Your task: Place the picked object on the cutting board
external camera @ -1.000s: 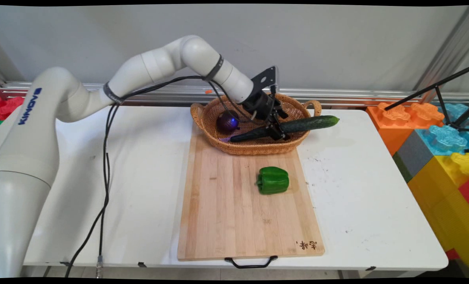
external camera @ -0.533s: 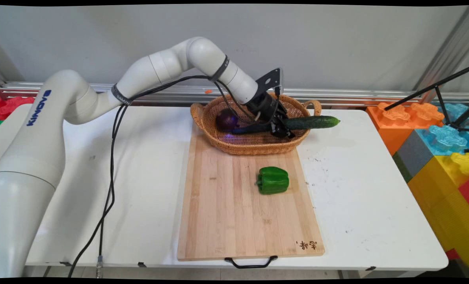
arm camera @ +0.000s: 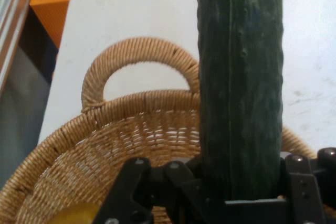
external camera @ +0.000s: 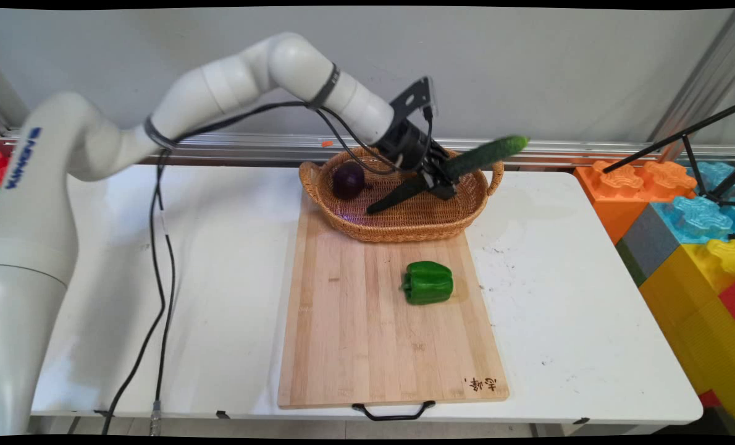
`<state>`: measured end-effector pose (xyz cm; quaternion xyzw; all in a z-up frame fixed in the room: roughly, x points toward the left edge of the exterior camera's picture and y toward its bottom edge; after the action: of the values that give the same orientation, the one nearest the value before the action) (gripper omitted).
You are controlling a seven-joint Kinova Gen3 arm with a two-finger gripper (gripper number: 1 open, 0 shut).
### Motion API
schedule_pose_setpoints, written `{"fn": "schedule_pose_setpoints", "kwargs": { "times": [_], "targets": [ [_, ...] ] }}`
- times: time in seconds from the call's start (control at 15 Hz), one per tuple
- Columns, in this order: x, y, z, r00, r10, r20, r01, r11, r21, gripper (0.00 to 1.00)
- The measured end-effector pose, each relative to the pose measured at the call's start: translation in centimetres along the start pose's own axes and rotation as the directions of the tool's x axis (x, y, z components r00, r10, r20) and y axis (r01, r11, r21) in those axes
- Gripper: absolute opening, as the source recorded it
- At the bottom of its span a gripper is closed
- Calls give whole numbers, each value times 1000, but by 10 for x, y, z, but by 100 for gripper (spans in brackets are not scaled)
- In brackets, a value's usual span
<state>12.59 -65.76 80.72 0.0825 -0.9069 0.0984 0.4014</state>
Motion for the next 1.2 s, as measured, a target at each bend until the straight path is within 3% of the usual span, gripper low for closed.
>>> {"fn": "schedule_pose_setpoints", "kwargs": {
  "times": [0.27, 0.6, 0.93, 1.2],
  "targets": [
    [16, 23, -37, 1000, -29, -9, 30, 999, 15, 0],
    [34, 63, -73, 1000, -30, 9, 30, 1000, -2, 0],
    [58, 98, -93, 1000, 19, 16, -18, 1000, -13, 0],
    [77, 116, -101, 997, 76, 26, -76, 997, 3, 0]
  ]
}}
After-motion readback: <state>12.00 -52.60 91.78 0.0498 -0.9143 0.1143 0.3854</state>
